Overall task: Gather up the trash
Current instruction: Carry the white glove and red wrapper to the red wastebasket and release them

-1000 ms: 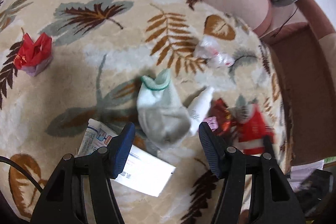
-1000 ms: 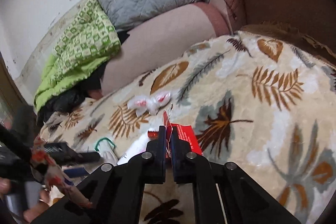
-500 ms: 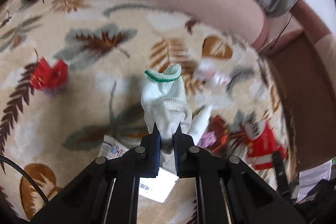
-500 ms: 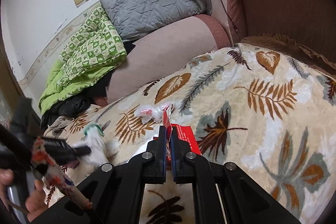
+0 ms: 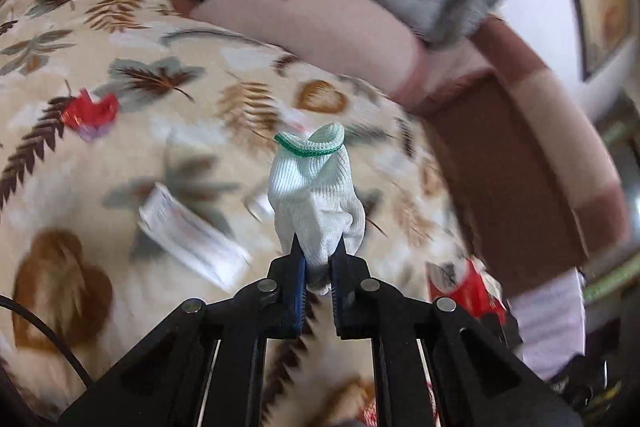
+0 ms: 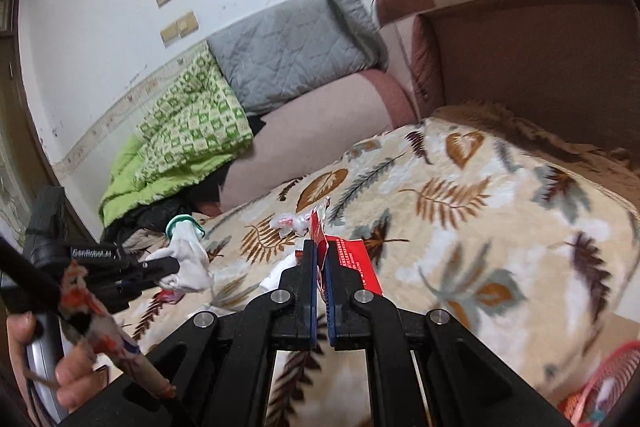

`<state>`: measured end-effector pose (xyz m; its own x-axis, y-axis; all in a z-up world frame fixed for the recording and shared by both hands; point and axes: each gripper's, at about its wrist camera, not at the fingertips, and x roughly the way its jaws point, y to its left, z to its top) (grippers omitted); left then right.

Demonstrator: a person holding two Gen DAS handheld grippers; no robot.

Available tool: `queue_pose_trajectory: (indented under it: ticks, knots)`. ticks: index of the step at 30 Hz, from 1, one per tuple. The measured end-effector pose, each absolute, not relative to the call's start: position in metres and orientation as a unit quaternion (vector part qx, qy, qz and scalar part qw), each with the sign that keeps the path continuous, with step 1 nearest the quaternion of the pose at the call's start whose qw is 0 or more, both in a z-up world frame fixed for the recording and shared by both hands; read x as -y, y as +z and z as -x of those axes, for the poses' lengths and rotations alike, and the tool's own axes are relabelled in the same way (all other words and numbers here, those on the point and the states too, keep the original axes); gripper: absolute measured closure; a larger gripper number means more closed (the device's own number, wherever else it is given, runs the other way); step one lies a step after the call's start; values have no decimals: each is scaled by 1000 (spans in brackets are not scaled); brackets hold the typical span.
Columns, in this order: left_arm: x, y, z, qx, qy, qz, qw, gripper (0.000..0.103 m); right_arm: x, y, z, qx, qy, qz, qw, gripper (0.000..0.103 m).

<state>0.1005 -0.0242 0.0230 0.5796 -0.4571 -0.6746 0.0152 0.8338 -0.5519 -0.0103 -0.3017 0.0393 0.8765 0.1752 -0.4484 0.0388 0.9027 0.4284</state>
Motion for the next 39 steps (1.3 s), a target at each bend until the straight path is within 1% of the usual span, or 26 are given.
queue_pose_trajectory:
  ticks: [6,8,10,16,19,27,39]
  knots:
    - [56,43,-2,-399,-178,215,873,94,322,54,90,-228,6,-234,945,99]
    - [70,46,22,-402,-199,207,869,94,334,58,115,-221,-7,-245,944,99]
    - [85,53,38,-406,-227,197,863,94,346,62,135,-215,-19,-256,942,99]
    - [121,84,79,-379,-275,166,868,94,382,71,191,-195,-65,-270,941,99]
    - [137,92,94,-373,-294,154,866,94,401,73,217,-187,-91,-279,937,99]
    - [196,97,124,-378,-344,110,852,94,433,76,252,-175,-126,-297,930,99]
    - [278,74,154,-412,-409,59,812,93,478,62,300,-182,-182,-323,911,99]
